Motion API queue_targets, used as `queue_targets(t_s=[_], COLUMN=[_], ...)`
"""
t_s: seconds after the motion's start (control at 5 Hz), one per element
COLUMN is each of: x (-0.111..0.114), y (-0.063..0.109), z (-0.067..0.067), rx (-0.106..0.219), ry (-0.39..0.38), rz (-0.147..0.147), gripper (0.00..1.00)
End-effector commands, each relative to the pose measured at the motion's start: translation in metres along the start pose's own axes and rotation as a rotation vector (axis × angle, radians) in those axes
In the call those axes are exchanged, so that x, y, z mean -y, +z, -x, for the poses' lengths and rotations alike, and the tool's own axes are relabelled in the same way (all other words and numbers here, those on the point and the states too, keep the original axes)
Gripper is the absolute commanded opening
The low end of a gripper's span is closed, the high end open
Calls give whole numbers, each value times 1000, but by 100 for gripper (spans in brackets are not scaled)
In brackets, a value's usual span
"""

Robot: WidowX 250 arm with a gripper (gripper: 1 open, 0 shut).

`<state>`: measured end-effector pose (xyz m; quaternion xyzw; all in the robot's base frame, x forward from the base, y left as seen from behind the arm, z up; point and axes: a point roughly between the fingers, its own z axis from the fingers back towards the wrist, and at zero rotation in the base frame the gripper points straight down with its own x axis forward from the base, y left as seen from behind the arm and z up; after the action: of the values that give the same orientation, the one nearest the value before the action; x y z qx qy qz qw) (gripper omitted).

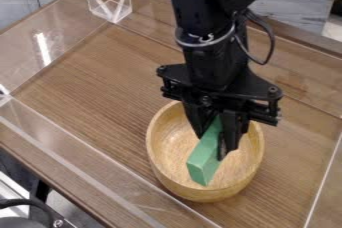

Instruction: Put the green block in the brown bowl

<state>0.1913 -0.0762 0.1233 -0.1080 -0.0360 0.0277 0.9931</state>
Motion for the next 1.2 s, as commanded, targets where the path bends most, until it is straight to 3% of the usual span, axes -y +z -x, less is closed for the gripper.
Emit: queue_targets(t_s=[0.0, 1.0], x=[1, -4], y=[3, -6], z=[-6, -13], rx=[28, 23], ry=[-3, -5], rz=[15, 33], gripper=[0, 0])
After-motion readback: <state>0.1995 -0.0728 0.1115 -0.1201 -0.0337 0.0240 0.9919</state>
